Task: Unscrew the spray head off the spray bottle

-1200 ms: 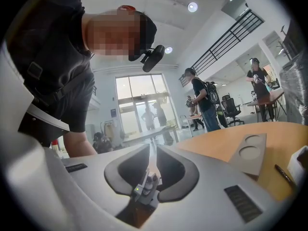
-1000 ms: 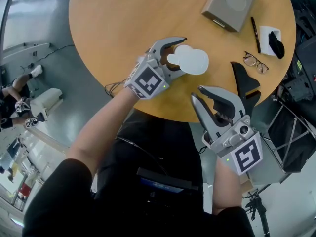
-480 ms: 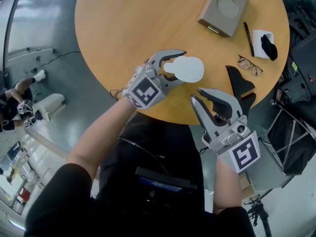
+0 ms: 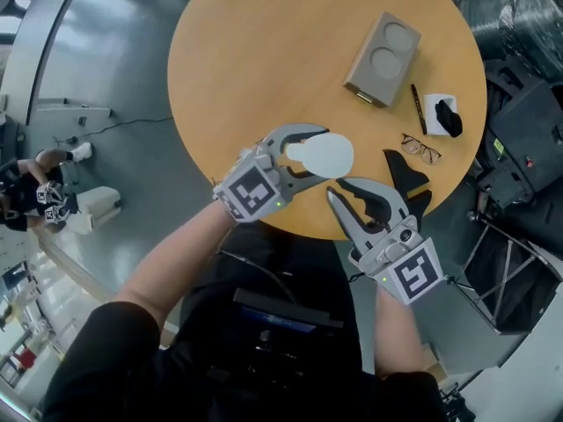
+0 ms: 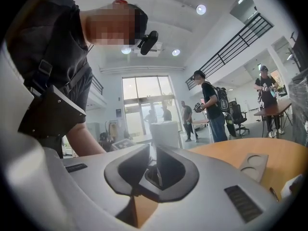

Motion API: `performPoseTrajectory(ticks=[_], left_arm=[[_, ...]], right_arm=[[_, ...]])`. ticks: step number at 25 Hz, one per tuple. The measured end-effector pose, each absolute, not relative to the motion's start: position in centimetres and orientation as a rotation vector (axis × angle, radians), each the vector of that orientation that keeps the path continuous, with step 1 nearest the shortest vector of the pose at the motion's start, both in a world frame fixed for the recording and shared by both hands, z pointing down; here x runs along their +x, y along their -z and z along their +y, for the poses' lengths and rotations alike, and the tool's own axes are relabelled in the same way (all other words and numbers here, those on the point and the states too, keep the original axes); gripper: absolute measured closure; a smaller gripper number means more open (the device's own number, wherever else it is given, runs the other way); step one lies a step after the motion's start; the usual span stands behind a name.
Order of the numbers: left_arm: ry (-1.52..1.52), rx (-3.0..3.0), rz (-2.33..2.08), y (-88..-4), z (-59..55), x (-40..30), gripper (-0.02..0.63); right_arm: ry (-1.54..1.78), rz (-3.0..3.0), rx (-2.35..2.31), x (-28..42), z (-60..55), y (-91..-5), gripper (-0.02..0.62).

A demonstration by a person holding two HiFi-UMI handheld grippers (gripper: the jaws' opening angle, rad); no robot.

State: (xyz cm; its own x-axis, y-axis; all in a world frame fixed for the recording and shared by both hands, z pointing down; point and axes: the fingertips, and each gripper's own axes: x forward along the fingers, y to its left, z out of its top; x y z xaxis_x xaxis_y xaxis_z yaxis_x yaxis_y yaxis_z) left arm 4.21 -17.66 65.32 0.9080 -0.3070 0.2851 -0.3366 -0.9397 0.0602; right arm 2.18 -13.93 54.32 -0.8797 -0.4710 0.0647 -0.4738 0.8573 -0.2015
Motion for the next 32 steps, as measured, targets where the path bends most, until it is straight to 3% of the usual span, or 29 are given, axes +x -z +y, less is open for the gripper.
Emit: performPoseTrajectory(ticks=[11,15,18,20,22,27,32], left_arm=[[-0.443,2.956,-0.462,-54.2,-14.7,3.9,0.301],[-0.458,2.96,-0.376,-50.9,-12.6,4.1,0.301],[-0.46,2.971,-0.32,-48.5,-11.1,3.9,0.301],[-0.478,2.986,-0.288,-47.4,-10.2,3.7,0.301],[-0.51,3.002,-0.251,-46.6,-9.2,4.0,0.301],[-0.543,3.015,-0.204,-45.4,-7.5,5.3,0.301],[-0.555,3.0,-0.214,-44.5,-7.2,5.1,0.301]], right_arm=[[-0.294,-3.021,0.779,2.3,-12.5,-45.7,0.445],[-0.314,-3.046,0.732,1.5,-11.7,-42.7,0.346],[-0.312,-3.07,0.723,0.9,-11.3,-40.2,0.339],[-0.329,-3.089,0.697,0.4,-11.1,-38.8,0.283],[-0.328,-3.101,0.655,0.1,-10.8,-37.8,0.265],[-0.245,-3.117,0.591,-0.3,-10.0,-35.6,0.268],[-0.172,-3.128,0.536,-1.1,-9.0,-34.2,0.371]])
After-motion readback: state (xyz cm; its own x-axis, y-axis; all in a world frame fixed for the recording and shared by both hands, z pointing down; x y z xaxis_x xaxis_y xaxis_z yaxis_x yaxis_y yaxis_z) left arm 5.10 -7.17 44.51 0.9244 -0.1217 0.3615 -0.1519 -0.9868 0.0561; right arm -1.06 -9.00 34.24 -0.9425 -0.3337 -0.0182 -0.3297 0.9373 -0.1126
